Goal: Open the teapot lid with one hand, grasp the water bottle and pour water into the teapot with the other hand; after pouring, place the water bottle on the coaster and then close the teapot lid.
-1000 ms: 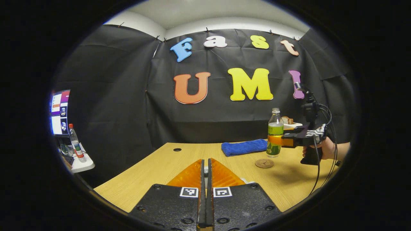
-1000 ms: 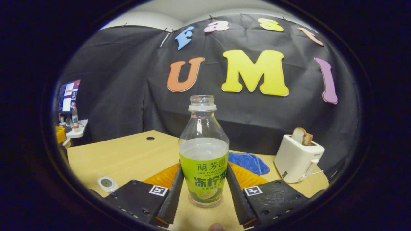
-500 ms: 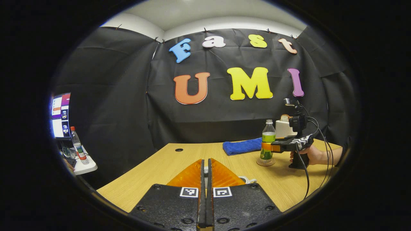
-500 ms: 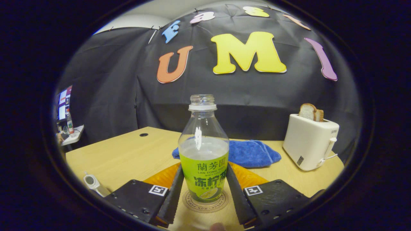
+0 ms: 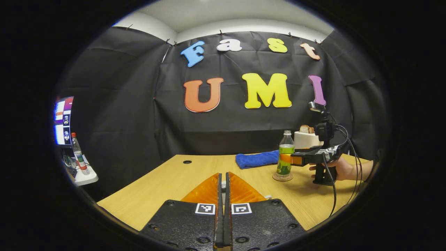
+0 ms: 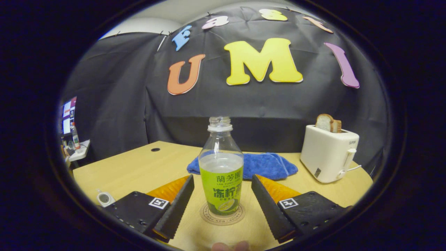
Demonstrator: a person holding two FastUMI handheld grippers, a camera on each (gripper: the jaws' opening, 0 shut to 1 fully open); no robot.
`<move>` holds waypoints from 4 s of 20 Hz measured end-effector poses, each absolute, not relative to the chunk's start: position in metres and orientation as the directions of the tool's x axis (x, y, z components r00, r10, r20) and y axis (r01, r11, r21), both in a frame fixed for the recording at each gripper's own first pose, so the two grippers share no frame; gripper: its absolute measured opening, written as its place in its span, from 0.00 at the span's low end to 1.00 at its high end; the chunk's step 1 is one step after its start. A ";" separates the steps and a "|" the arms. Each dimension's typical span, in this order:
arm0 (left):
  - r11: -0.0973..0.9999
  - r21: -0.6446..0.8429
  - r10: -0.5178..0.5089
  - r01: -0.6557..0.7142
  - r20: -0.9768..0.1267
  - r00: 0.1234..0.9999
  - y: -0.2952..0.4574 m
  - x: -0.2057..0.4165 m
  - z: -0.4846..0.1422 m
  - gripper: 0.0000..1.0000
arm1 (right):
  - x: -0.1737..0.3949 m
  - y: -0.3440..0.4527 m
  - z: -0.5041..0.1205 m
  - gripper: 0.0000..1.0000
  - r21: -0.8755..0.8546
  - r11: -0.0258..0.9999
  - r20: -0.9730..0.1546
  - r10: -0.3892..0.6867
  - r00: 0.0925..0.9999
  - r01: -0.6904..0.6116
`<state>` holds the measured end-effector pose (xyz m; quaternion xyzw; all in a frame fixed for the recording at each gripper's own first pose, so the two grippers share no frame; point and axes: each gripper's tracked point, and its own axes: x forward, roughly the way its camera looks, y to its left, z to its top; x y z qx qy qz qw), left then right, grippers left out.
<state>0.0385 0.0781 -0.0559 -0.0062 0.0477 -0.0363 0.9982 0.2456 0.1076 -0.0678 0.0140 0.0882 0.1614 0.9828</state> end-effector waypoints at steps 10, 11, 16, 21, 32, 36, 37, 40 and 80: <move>0.988 -0.009 -0.155 0.155 -0.144 0.977 0.019 0.082 -0.112 0.04 | 0.137 0.018 -0.054 0.92 0.101 0.976 -0.103 0.202 0.974 -0.192; 0.988 -0.015 -0.153 0.153 -0.144 0.978 0.019 0.084 -0.114 0.04 | 0.129 0.013 -0.053 0.92 0.111 0.976 -0.098 0.200 0.975 -0.189; 0.992 -0.031 -0.125 0.122 -0.159 0.979 0.027 0.097 -0.125 0.04 | 0.104 -0.002 -0.051 0.92 0.135 0.975 -0.085 0.188 0.979 -0.175; 0.991 -0.054 -0.127 0.119 -0.159 0.979 0.027 0.095 -0.127 0.04 | 0.101 -0.007 -0.050 0.96 0.152 0.974 -0.090 0.183 0.979 -0.168; 0.994 -0.070 -0.098 0.086 -0.188 0.977 0.030 0.094 -0.129 0.05 | 0.093 -0.002 -0.058 0.92 0.162 0.967 -0.094 0.216 0.972 -0.199; 0.995 -0.065 -0.087 0.075 -0.213 0.973 0.032 0.096 -0.137 0.05 | 0.091 -0.004 -0.057 0.96 0.165 0.966 -0.089 0.218 0.972 -0.202; 0.994 -0.075 -0.098 0.083 -0.220 0.971 0.029 0.094 -0.139 0.06 | 0.091 -0.003 -0.056 0.96 0.164 0.965 -0.087 0.219 0.972 -0.203; 0.995 -0.062 -0.089 0.077 -0.229 0.969 0.028 0.094 -0.139 0.08 | 0.089 -0.002 -0.057 0.96 0.165 0.965 -0.083 0.220 0.972 -0.204; 0.998 -0.059 -0.035 0.035 0.001 0.999 0.021 -0.003 0.005 0.96 | 0.001 0.023 0.014 0.95 -0.011 0.998 0.047 0.060 0.997 -0.059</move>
